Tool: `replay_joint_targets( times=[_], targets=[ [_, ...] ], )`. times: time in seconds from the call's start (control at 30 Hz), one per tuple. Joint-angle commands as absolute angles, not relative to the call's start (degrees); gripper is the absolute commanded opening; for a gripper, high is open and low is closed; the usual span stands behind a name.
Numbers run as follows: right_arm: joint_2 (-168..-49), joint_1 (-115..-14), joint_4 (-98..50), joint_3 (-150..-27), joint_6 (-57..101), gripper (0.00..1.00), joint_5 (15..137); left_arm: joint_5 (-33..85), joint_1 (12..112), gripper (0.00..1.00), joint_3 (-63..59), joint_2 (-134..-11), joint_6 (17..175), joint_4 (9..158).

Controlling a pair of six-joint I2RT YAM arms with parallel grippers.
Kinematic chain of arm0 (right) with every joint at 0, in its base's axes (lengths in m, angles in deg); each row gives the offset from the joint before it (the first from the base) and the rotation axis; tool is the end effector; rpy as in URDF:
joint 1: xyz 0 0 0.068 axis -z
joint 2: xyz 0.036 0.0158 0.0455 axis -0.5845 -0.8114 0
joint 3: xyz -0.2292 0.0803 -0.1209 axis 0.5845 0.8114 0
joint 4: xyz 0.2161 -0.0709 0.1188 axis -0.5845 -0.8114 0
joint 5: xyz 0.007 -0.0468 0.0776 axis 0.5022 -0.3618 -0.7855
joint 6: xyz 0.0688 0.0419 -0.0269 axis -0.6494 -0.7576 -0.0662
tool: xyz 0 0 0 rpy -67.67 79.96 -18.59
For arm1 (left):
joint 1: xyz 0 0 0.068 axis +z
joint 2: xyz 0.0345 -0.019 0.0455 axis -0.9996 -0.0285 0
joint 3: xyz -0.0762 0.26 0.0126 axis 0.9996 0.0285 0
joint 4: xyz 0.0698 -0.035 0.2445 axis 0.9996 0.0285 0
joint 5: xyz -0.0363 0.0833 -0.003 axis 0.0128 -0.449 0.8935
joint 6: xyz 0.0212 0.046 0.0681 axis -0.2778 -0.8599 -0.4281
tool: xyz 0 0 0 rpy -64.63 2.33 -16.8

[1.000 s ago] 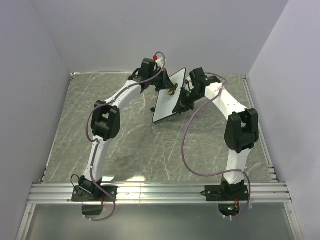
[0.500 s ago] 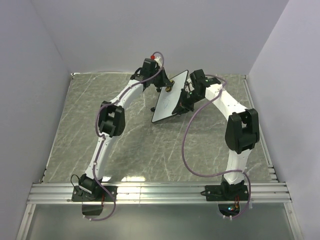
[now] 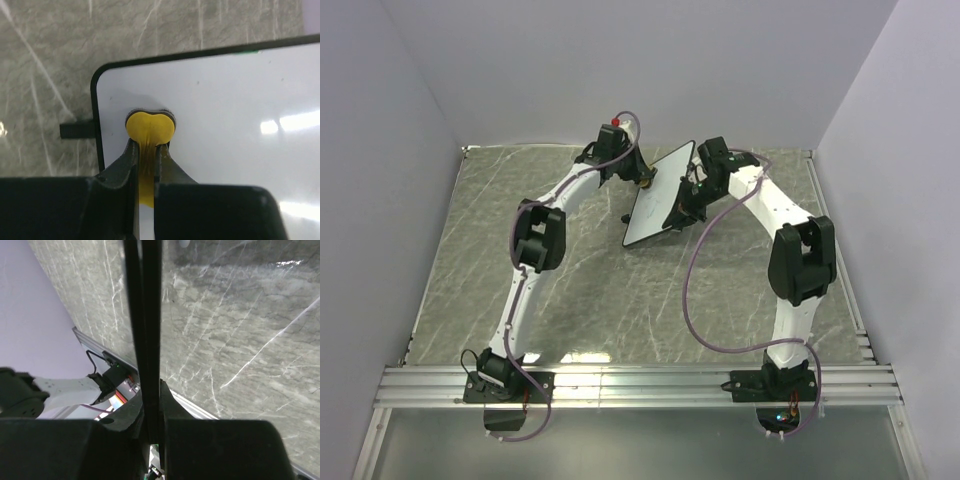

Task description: Erase the whiteboard

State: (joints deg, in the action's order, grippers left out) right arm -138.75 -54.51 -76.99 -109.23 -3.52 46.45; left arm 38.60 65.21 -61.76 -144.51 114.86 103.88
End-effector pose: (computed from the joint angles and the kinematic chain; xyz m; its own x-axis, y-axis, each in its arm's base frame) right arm 0.3755 0.1752 0.2307 -0.9938 0.1110 -0.0114 0.0742 0.7344 0.6747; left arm 0.5484 -0.2637 0.1708 -0.7634 -0.1952 -0.6157 0.2917 0.7463 -0.5983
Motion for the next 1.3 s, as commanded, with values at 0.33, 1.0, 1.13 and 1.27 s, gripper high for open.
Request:
replay_joint_targets(
  times=[0.33,1.0,1.13,1.27],
  targets=[
    [-149.3,-60.0,-67.2,-113.8,-0.7,0.0,47.0,45.0,59.3,0.0,-39.3,-127.1,115.9,109.6],
    [-147.1,-57.1,-61.3,-107.6,-0.5,0.0,43.8,45.7,51.6,0.0,-40.3,-121.9,123.7,106.7],
    [-146.9,-57.0,-60.4,-106.6,-0.7,0.0,43.4,44.0,50.1,0.0,-38.8,-120.0,124.0,105.6],
    [-146.5,-57.0,-60.1,-105.8,-0.8,0.0,43.3,40.7,50.2,0.0,-39.0,-121.6,123.5,109.0]
  ],
)
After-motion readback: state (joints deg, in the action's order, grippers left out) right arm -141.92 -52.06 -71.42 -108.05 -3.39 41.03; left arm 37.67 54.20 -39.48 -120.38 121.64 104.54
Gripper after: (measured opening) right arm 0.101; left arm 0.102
